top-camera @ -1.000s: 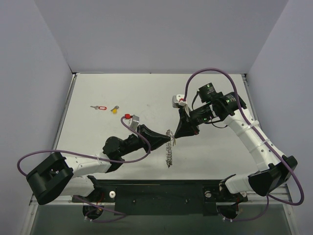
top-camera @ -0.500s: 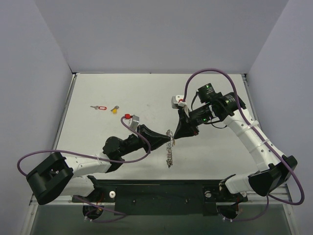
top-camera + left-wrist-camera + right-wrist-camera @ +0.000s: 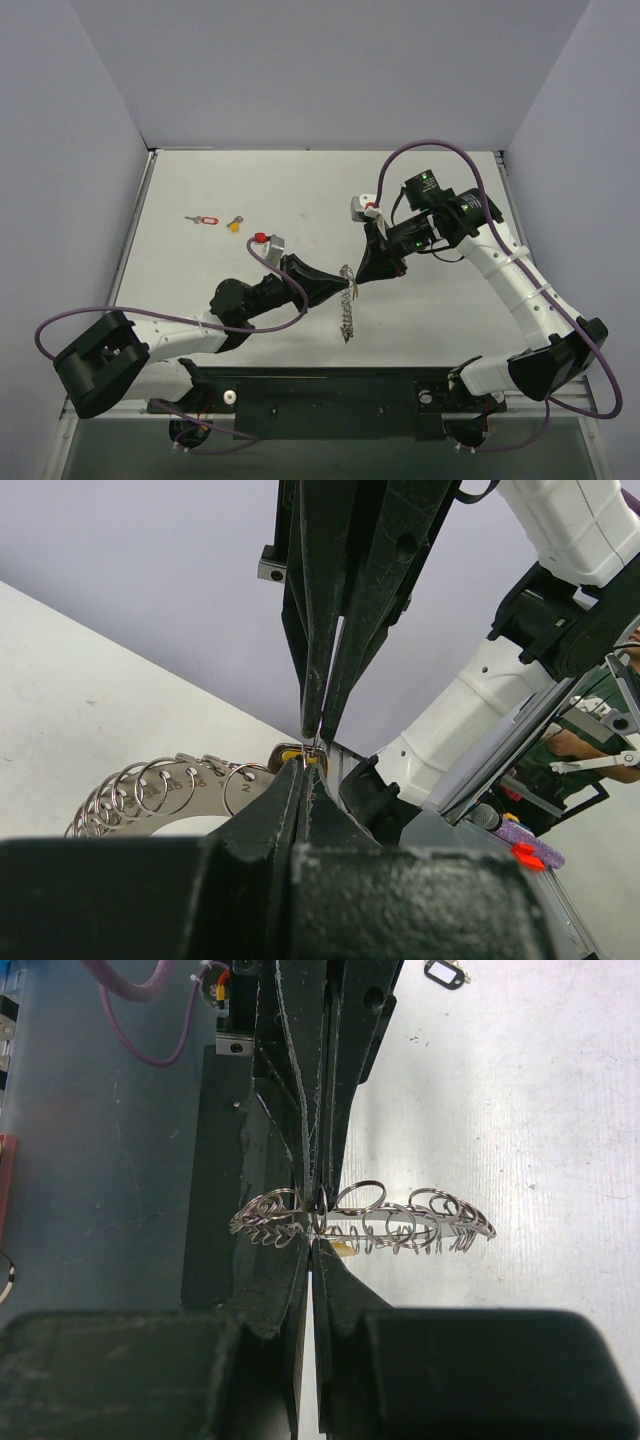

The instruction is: Put the keys on the keyring

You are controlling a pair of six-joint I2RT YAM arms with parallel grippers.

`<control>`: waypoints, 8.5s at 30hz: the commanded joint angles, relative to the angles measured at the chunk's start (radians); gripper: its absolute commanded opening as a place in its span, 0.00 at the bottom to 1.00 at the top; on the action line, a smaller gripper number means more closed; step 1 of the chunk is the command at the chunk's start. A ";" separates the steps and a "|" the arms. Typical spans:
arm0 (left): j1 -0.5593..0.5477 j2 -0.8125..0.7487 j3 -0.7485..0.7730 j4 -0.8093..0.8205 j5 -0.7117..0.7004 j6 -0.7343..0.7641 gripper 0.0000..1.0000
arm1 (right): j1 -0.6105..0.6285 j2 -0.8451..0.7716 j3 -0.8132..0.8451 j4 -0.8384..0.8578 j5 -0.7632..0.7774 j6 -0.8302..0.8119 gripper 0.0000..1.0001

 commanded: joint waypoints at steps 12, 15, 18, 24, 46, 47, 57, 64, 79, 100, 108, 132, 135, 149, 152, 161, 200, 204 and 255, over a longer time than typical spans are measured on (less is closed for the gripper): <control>0.005 -0.037 0.041 0.354 0.009 0.000 0.00 | -0.014 -0.010 0.009 -0.019 -0.021 0.001 0.00; 0.004 -0.038 0.041 0.354 0.011 0.002 0.00 | -0.014 -0.008 0.010 -0.021 -0.022 0.001 0.00; 0.004 -0.037 0.042 0.353 0.012 0.002 0.00 | -0.014 -0.013 0.012 -0.022 -0.023 0.003 0.00; 0.004 -0.032 0.045 0.354 0.017 0.002 0.00 | -0.017 -0.014 0.015 -0.022 -0.026 0.003 0.00; 0.007 -0.029 0.048 0.360 0.017 0.007 0.00 | -0.009 -0.011 -0.007 0.004 -0.061 0.023 0.00; 0.007 -0.028 0.050 0.360 0.017 0.008 0.00 | -0.009 -0.010 -0.008 0.004 -0.064 0.024 0.00; 0.007 -0.035 0.053 0.360 0.020 0.004 0.00 | -0.005 -0.007 -0.023 0.022 -0.059 0.035 0.00; 0.007 -0.034 0.053 0.359 0.022 0.004 0.00 | -0.005 -0.005 -0.023 0.024 -0.059 0.036 0.00; 0.007 -0.034 0.042 0.360 0.020 0.008 0.00 | -0.031 -0.036 -0.013 0.013 -0.079 0.033 0.00; 0.005 -0.049 0.041 0.360 0.017 0.007 0.00 | -0.022 -0.022 -0.037 0.039 -0.087 0.049 0.00; 0.007 -0.046 0.044 0.356 0.020 0.004 0.00 | -0.014 -0.019 -0.040 0.044 -0.096 0.053 0.00; 0.127 -0.124 0.046 0.263 0.483 0.168 0.00 | 0.044 -0.067 0.099 -0.502 0.071 -0.624 0.00; 0.127 -0.133 0.093 0.114 0.542 0.256 0.00 | 0.055 -0.070 0.113 -0.587 0.076 -0.772 0.00; 0.105 -0.155 0.283 -0.518 0.511 0.784 0.00 | 0.109 -0.076 0.154 -0.368 0.307 -0.559 0.00; 0.107 -0.161 0.294 -0.604 0.462 0.907 0.00 | 0.107 -0.061 0.183 -0.340 0.410 -0.539 0.00; 0.105 -0.212 0.295 -0.684 0.307 1.137 0.00 | 0.060 0.012 0.328 -0.381 0.430 -0.507 0.00; 0.087 -0.275 0.105 -0.477 0.247 1.223 0.00 | 0.403 -0.335 -0.385 0.604 0.817 -0.292 0.00; 0.070 -0.285 0.110 -0.542 0.275 1.278 0.00 | 0.403 -0.352 -0.402 0.599 0.758 -0.289 0.00; 0.051 -0.232 0.074 -0.332 0.112 1.022 0.00 | 0.376 -0.361 -0.399 0.636 0.761 -0.107 0.00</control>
